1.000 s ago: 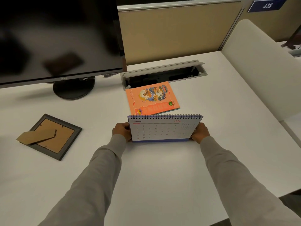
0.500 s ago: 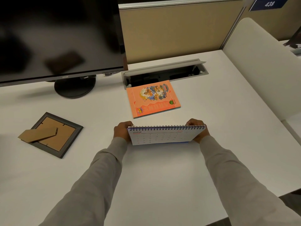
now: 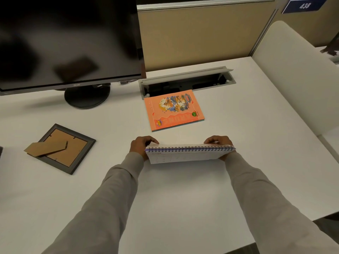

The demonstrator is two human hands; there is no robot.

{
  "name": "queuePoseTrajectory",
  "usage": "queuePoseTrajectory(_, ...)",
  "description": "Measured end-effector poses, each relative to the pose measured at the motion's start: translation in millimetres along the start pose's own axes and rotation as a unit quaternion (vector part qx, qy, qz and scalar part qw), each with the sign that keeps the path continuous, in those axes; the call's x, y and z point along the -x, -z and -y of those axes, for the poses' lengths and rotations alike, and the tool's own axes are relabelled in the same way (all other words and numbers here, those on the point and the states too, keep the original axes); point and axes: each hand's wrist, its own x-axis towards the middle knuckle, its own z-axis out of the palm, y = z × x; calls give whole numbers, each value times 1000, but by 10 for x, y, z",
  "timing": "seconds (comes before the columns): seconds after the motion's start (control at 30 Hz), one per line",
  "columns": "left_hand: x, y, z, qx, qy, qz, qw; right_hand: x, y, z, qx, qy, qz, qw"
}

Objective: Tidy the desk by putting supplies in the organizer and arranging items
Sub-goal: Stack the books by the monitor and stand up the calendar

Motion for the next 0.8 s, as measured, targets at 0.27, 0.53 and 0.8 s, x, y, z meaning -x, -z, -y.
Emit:
queuePoseTrajectory(0.27, 111, -43, -36, 51, 96, -60, 992, -39, -56, -54, -61, -159, -66, 983)
queuePoseTrajectory(0.53, 434, -286, 182, 333, 164, -166, 913, 334, -121, 109, -457, -130, -177, 862)
queuePoseTrajectory(0.8, 757, -476, -190, 337, 75, -206, 916, 542, -475, 101, -474, -97, -231, 844)
